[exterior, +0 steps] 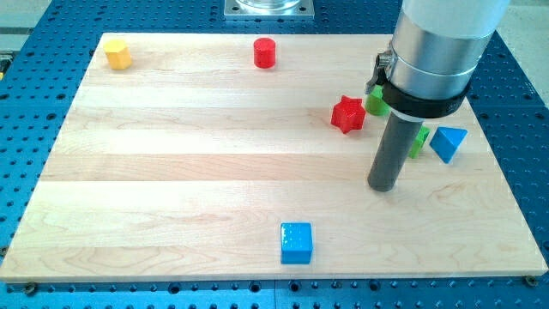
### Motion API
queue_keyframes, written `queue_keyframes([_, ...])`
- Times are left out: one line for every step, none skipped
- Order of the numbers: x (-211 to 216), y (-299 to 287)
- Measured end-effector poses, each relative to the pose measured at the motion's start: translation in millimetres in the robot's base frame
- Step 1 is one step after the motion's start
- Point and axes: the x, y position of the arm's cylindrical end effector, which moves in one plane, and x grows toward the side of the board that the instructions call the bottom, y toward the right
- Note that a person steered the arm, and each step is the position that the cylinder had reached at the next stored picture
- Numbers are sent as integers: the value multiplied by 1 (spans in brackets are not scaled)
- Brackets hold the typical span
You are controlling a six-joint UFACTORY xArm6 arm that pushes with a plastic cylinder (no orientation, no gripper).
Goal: Place the red star to the left of the green circle
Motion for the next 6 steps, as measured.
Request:
queue_keyframes([-3,-2])
queue_keyframes([-44,-12])
queue_keyframes([-90,-12])
queue_keyframes([-107,-12])
queue_keyframes([-126,-12])
queue_keyframes([-157,-7])
